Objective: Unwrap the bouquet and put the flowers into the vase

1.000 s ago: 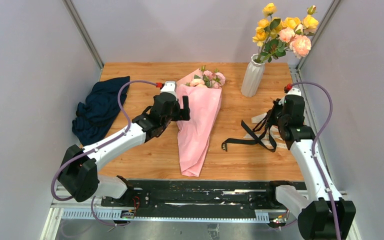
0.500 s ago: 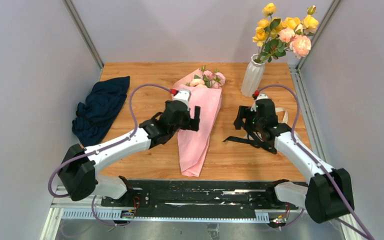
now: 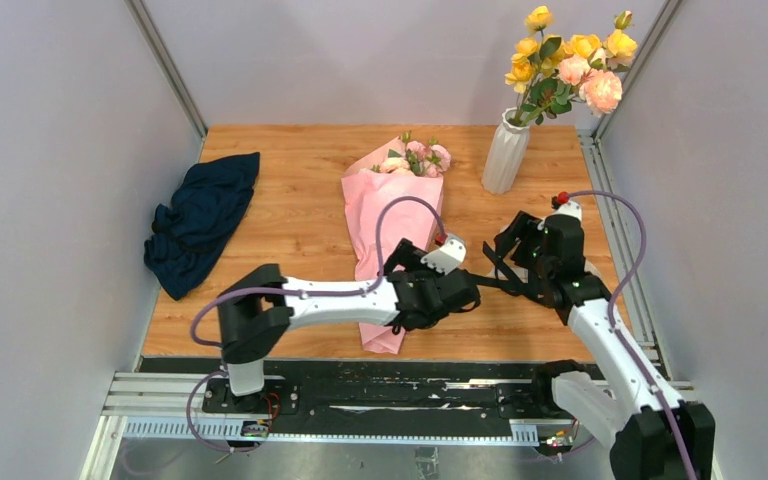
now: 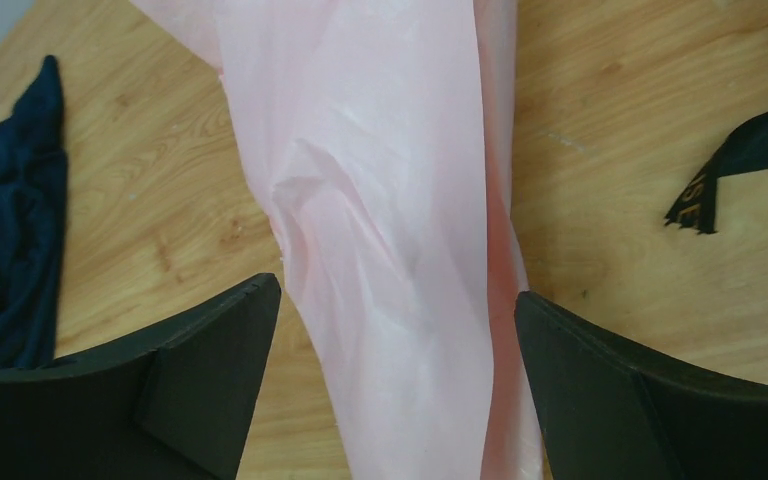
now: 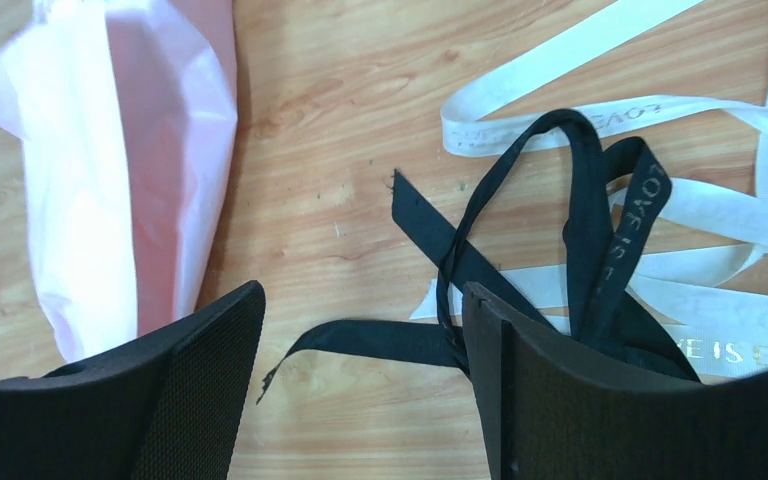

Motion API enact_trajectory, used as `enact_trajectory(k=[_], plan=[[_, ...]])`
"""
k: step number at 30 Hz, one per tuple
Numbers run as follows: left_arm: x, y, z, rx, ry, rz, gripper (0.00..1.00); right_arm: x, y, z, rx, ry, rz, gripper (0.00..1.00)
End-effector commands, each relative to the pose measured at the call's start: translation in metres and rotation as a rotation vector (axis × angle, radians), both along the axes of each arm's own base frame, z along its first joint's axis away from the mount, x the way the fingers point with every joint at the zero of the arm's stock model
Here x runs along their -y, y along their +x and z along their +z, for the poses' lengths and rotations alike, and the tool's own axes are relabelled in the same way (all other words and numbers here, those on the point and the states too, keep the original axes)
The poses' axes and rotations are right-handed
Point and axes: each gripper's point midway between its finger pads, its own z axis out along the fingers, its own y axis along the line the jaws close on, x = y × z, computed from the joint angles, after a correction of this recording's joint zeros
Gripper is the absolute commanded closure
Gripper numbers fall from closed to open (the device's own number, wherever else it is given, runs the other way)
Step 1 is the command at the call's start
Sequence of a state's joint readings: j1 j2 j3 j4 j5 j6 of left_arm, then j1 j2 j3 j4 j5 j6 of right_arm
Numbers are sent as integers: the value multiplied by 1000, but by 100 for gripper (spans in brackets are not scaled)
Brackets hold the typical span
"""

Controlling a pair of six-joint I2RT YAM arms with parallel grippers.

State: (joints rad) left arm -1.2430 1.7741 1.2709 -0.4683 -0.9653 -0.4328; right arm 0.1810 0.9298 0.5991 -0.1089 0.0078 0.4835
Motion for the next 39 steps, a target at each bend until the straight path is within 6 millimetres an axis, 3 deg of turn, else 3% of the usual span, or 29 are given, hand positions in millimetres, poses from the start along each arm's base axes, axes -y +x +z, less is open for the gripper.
enact_trajectory(k=[1, 9, 13, 15, 18, 20, 25, 30, 39], plan=[[-21, 3, 0, 119, 166, 120, 0, 16, -4, 12, 69, 38, -72, 25], [-25, -2, -32, 74, 212, 118, 5, 15, -8, 11, 61, 43, -43, 26], [-31, -3, -32, 82, 210, 133, 28, 13, -8, 6, 53, 45, -35, 26], [-34, -3, -29, 90, 206, 137, 44, 13, -8, 5, 49, 41, -33, 27], [-43, -2, -16, 132, 220, 164, 78, 13, -8, 3, 45, 40, -28, 27], [-55, -1, -4, 168, 242, 194, 88, 10, -7, 2, 45, 46, -15, 27], [-84, -6, 20, 211, 242, 240, 85, -4, -2, -5, 34, 101, 35, 28], [-111, -14, 28, 219, 212, 278, 80, -26, 4, -9, -9, 104, 106, 28], [-155, -33, 13, 191, 168, 364, 64, -106, 26, 3, -4, 33, 279, 28]])
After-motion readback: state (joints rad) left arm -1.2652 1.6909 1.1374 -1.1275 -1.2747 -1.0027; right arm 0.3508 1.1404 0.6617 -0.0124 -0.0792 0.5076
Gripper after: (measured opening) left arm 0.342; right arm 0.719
